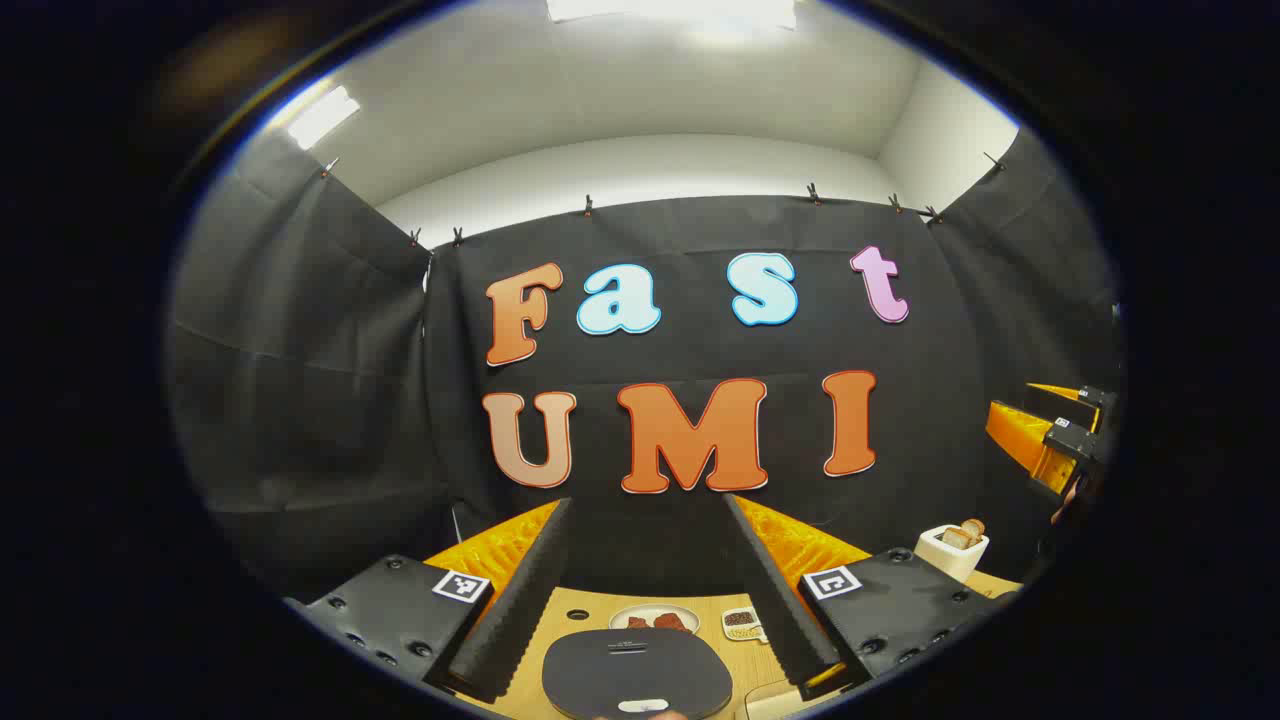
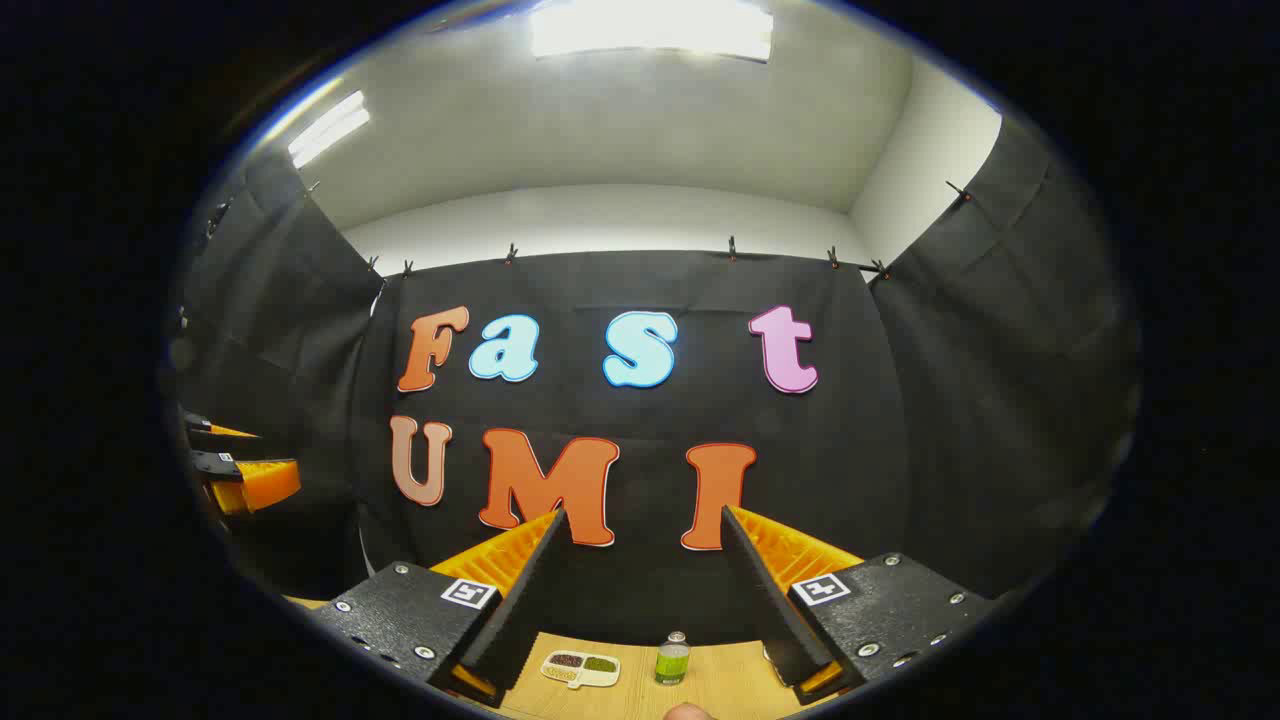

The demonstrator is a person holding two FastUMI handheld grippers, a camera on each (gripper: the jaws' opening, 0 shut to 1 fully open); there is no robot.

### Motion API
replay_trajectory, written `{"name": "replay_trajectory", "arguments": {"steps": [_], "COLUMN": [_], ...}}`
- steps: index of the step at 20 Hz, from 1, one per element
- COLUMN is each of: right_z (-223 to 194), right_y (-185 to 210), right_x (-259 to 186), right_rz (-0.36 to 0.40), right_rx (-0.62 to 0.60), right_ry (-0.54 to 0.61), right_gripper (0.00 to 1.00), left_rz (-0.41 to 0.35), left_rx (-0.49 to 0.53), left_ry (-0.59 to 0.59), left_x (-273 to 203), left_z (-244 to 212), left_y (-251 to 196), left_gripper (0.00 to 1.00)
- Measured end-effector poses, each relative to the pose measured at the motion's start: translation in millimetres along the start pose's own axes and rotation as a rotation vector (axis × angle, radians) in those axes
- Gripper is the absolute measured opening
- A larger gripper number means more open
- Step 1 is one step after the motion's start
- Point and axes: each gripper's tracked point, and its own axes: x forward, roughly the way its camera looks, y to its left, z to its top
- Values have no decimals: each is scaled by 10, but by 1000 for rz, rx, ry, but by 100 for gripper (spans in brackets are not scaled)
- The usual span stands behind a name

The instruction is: Close the left gripper, press the button to open the rice cooker; take a wooden spoon from the chopstick holder with the right hand, scoop a spoonful of rice and pour it into the rice cooker, then put the wooden spoon back into the chopstick holder.

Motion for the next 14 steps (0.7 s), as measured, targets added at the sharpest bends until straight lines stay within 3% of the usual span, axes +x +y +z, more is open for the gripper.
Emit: {"name": "replay_trajectory", "arguments": {"steps": [3,4,14], "right_z": [-62,-85,-185], "right_y": [-169,-208,-670], "right_x": [-8,-18,-93], "right_rz": [-22,-28,-112], "right_rx": [-13,-13,-49], "right_ry": [17,24,38], "right_gripper": [93,93,94], "left_rz": [-8,-13,-58], "left_rx": [-1,-2,-4], "left_ry": [17,24,41], "left_x": [41,50,246], "left_z": [-51,-67,-79], "left_y": [-79,-108,-400], "left_gripper": [100,94,94]}}
